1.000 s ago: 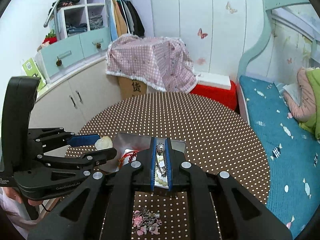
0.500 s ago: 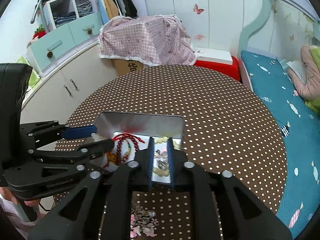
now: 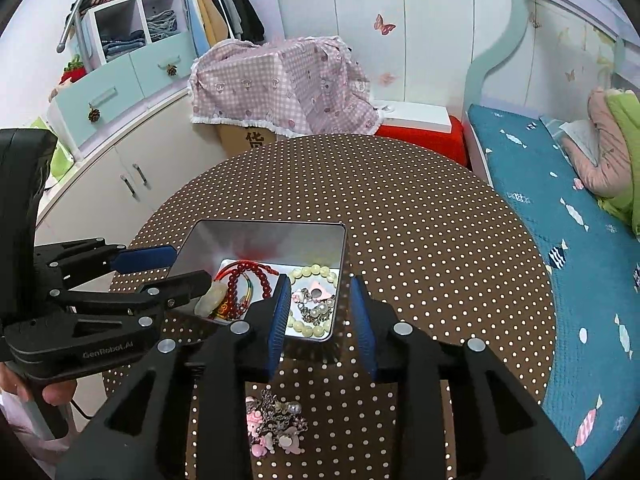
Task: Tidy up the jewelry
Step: 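Carry the pendant chain over the grey box, lower it and open both grippers, then move both grippers to the pink charm pile and grasp a bunny charm with the left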
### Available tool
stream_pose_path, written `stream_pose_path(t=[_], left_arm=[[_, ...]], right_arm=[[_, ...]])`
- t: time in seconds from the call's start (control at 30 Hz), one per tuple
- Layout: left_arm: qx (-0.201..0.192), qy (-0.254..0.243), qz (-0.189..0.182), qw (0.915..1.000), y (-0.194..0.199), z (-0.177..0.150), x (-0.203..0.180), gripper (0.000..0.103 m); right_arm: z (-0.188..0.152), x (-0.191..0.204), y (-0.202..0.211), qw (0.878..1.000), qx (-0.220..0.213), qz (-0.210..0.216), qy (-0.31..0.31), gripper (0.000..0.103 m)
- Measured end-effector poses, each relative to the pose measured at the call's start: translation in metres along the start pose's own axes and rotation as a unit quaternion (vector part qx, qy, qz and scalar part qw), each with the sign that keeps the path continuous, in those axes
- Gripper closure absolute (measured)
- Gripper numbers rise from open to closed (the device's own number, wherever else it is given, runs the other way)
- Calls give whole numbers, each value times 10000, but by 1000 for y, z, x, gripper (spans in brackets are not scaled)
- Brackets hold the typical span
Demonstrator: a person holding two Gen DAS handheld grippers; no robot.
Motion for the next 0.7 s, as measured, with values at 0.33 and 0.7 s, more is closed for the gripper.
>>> stream_pose_path(t=[0.33, 0.7], left_arm=[[-56, 3, 70, 10000, 11, -5, 4, 40], [-141, -125, -219, 9996, 39, -42, -13, 38]], right_arm=[[-3, -1, 7, 10000, -52, -40, -15, 71], [-33, -5, 11, 9998, 133, -46, -110, 67]])
Point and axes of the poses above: each gripper's, at about its wrist camera, not at the fingertips, and y roughly against the way its jaws point, x to its left, z to its top, the point moved 9 cm from there along -y, roughly the way its jaws point, and after that the axes turned 4 degrees about -y, right-handed, at the moved point
